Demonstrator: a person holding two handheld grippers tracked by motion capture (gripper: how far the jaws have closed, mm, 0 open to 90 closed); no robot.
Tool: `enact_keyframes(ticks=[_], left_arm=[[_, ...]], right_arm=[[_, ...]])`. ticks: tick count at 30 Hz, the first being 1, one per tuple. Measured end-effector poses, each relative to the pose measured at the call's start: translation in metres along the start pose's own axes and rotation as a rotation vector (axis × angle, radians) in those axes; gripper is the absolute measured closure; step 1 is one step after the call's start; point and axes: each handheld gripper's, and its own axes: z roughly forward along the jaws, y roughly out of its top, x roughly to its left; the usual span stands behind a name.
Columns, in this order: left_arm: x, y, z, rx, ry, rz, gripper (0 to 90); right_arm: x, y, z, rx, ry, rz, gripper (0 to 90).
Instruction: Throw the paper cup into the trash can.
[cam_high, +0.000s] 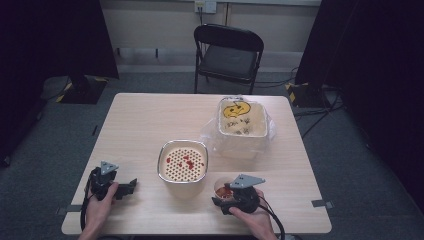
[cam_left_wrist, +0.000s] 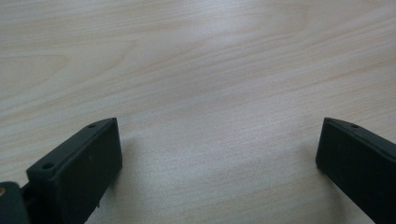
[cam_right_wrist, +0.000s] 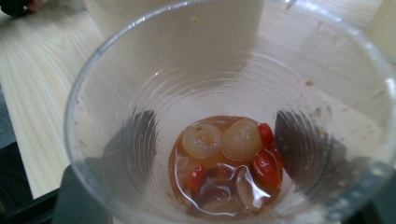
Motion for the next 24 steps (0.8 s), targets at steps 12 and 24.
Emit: enact_keyframes(ticks=[12,24], left_arm=[[0.000,0.000,0.000,0.000,-0.001,-0.001,0.0],[0.000,0.000,0.000,-0.002,-0.002,-0.002,0.1]], right_arm=[[-0.007,0.004,-0.011,-0.031,-0.015,0.030,40.8],[-0.011,0.020,-0.032,-0.092,-0.073,0.057,42.0]])
